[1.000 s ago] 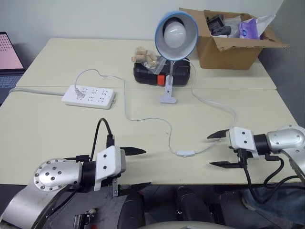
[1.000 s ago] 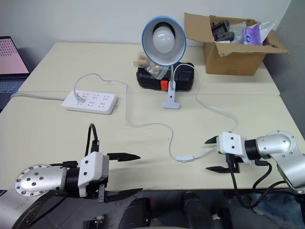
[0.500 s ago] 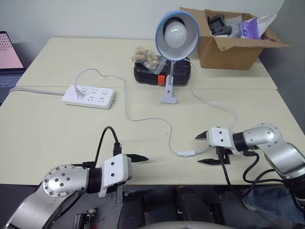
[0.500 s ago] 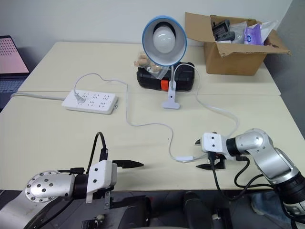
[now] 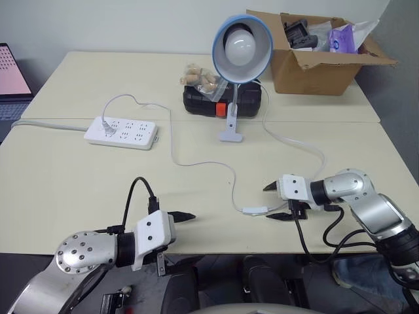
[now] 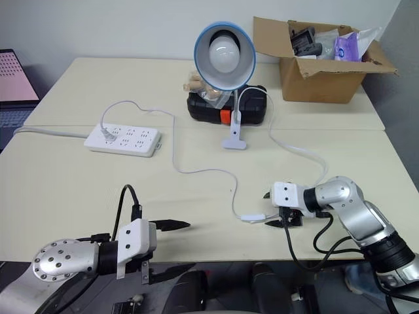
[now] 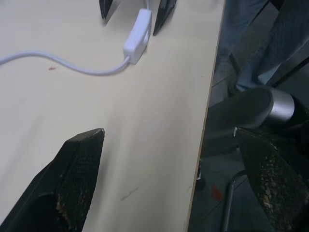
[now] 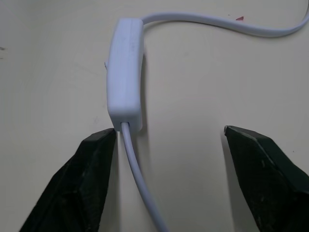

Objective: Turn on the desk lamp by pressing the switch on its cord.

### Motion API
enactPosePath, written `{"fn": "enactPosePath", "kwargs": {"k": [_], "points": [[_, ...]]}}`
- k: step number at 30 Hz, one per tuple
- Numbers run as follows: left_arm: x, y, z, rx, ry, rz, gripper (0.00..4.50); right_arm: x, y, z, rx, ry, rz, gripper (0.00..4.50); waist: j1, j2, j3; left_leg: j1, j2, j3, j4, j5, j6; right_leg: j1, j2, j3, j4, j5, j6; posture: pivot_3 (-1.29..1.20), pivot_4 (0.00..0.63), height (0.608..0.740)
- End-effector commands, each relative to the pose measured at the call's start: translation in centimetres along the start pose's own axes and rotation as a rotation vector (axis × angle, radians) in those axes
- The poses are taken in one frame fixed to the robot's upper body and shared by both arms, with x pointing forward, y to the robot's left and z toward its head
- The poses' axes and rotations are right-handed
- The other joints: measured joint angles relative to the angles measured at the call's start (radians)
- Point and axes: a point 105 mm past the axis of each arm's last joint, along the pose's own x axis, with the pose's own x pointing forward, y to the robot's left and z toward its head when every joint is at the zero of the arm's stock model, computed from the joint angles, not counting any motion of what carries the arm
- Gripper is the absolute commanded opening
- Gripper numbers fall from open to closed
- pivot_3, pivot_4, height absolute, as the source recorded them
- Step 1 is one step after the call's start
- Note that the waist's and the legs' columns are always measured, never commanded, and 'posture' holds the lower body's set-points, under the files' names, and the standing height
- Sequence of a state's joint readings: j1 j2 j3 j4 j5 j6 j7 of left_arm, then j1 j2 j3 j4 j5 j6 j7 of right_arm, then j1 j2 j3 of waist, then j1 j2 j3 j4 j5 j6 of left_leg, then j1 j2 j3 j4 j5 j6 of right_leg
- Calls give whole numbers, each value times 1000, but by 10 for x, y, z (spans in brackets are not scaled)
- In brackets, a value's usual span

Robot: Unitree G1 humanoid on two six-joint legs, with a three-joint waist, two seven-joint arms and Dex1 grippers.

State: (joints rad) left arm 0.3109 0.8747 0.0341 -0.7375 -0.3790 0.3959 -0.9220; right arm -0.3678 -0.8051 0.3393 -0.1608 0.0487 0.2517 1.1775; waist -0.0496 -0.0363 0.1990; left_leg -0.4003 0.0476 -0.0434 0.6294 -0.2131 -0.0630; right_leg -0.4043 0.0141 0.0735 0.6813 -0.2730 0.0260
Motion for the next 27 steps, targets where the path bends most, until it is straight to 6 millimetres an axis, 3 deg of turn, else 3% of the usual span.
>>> {"fn": "enactPosePath", "kwargs": {"k": [1,11,12,20,27], "points": [[-2,1,3,26,-20,35,4500,-1,-2,4,-49,-5,-2,2729,0,0,0,0,0,0,0,0,0,0,0,0,0,0,0,0,150,740],[-8,14,-3,-18,-52,128,4500,-2,-5,9,-90,-27,15,138,0,0,0,0,0,0,0,0,0,0,0,0,0,0,0,0,150,740],[-9,16,-3,-21,-55,135,4500,-2,-5,10,-89,-30,17,47,0,0,0,0,0,0,0,0,0,0,0,0,0,0,0,0,150,740],[-12,25,-4,-13,-51,141,4500,6,-13,16,-120,-50,-26,47,0,0,0,0,0,0,0,0,0,0,0,0,0,0,0,0,150,740],[-14,28,-3,-2,-43,140,4500,4,-10,16,-79,-41,-9,1663,-1,0,0,0,0,0,0,0,0,0,0,0,0,0,0,0,150,740]]}}
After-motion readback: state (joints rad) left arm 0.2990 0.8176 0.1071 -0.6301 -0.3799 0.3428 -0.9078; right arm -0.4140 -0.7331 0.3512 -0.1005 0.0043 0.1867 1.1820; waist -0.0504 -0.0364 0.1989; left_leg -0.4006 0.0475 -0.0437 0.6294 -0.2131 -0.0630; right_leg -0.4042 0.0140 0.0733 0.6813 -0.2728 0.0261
